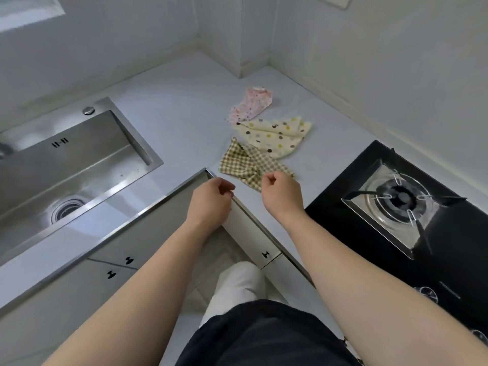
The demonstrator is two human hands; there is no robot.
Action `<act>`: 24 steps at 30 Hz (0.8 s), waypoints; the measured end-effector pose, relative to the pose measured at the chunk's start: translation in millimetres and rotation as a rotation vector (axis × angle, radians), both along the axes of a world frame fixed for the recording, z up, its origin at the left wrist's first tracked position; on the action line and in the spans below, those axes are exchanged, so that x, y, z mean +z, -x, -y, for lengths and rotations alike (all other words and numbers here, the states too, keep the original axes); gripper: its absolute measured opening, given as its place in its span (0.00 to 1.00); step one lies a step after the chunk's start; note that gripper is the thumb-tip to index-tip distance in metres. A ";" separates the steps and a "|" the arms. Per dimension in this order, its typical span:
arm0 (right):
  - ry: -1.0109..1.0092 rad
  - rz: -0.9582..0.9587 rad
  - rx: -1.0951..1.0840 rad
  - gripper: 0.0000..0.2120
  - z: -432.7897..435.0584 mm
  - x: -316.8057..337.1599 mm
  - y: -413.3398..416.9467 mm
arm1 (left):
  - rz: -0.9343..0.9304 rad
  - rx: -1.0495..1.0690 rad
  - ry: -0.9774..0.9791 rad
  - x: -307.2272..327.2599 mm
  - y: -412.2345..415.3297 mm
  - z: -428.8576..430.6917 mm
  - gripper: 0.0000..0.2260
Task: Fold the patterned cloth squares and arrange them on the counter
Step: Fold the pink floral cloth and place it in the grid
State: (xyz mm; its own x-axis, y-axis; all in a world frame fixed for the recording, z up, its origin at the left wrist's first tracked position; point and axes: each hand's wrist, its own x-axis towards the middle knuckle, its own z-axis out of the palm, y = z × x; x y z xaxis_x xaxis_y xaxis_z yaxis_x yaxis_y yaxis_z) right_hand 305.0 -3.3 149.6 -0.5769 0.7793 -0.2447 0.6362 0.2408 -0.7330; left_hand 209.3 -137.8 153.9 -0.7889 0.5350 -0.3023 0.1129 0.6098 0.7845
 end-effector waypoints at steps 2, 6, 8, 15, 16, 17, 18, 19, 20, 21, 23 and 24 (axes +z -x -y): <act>-0.004 0.019 0.003 0.11 -7.1 0.0 14.5 | -0.021 -0.014 0.001 0.3 21.5 -10.0 0.12; -0.009 0.068 -0.025 0.13 -22.3 2.4 45.0 | -0.078 -0.059 0.017 -0.6 71.1 -40.3 0.12; -0.030 0.076 -0.039 0.12 -31.4 3.2 62.1 | -0.124 -0.118 0.057 -3.2 98.6 -60.7 0.13; -0.087 0.083 -0.125 0.15 -79.4 -6.1 155.2 | -0.291 -0.472 0.302 -30.0 195.6 -148.1 0.27; -0.109 0.078 -0.142 0.15 -87.0 -8.8 170.2 | -0.329 -0.540 0.340 -36.7 208.8 -160.4 0.27; -0.146 0.081 -0.148 0.14 -95.0 -12.5 185.7 | -0.380 -0.600 0.375 -44.9 221.8 -171.8 0.29; -0.187 0.090 -0.142 0.14 -103.0 -18.0 200.1 | -0.435 -0.655 0.405 -54.6 234.1 -181.9 0.30; -0.220 0.103 -0.132 0.13 -110.7 -25.3 212.9 | -0.479 -0.707 0.432 -65.7 245.3 -191.3 0.33; -0.246 0.117 -0.120 0.13 -117.3 -33.9 224.2 | -0.505 -0.747 0.458 -77.6 255.6 -198.6 0.35; -0.271 0.131 -0.109 0.13 -122.6 -43.4 233.2 | -0.518 -0.769 0.472 -90.9 264.3 -204.2 0.36; -0.337 0.165 -0.075 0.15 -129.6 -62.5 246.1 | -0.555 -0.734 0.417 -114.9 276.8 -207.0 0.34; -0.381 0.188 -0.045 0.15 -131.8 -71.7 251.0 | -0.604 -0.672 0.360 -125.1 281.5 -203.5 0.31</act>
